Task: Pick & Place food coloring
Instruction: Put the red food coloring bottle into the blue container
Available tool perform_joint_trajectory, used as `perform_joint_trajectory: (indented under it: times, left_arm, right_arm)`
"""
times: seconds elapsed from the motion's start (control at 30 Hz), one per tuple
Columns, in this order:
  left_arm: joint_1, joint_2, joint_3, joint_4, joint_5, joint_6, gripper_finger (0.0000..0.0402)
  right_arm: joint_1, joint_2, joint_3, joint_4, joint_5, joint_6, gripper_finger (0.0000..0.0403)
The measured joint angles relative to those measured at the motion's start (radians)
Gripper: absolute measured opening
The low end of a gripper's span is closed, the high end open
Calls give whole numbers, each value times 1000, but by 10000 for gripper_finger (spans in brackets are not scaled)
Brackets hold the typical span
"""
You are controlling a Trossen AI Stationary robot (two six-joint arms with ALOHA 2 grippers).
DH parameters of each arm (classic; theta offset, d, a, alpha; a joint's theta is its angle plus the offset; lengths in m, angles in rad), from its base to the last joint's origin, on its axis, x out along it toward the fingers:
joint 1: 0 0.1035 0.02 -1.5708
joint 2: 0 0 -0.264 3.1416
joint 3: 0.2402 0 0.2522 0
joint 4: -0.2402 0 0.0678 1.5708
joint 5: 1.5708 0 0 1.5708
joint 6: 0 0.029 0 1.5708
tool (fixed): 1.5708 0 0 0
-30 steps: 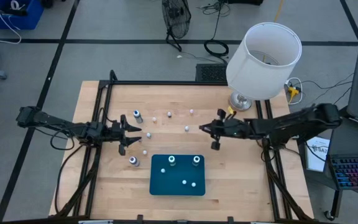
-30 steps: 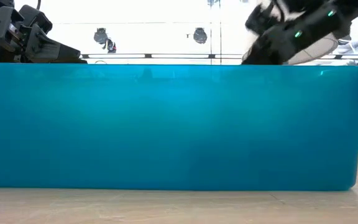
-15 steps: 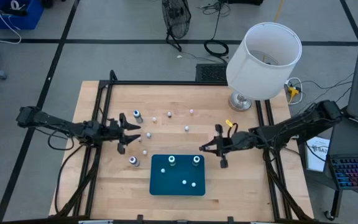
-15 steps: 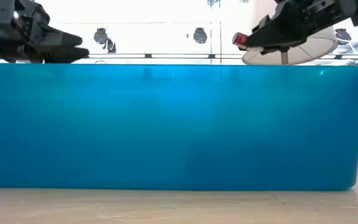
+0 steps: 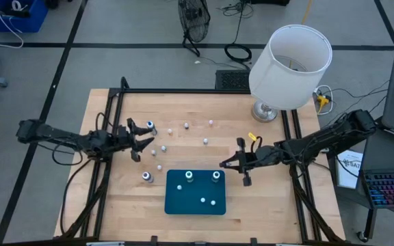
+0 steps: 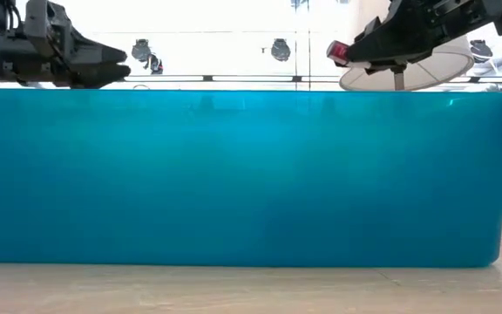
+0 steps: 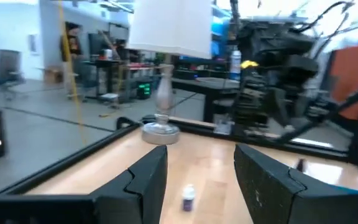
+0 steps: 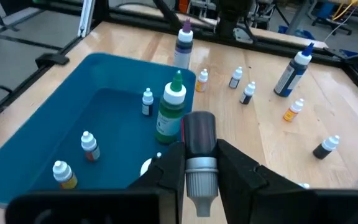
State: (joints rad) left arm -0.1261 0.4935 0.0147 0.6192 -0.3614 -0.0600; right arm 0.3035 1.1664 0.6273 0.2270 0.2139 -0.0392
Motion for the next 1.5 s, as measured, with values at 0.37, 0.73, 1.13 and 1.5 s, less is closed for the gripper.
perform_joint_trajectory:
  times: [0.37, 0.73, 1.13, 1.5]
  left_arm:
    - [33, 542, 288, 114, -113, 96, 187]
    - [18, 1072, 706, 101, 77, 220, 187]
    - [-26, 1249, 875, 52, 276, 197, 187]
    - [-22, 1340, 957, 68, 255, 182, 187]
  right_arm:
    - [-2, 41, 1, 60, 70, -17, 58]
    - [-2, 56, 1, 59, 80, -30, 58]
    - [-2, 56, 1, 57, 106, -30, 58]
    - [-2, 56, 1, 60, 125, -26, 58]
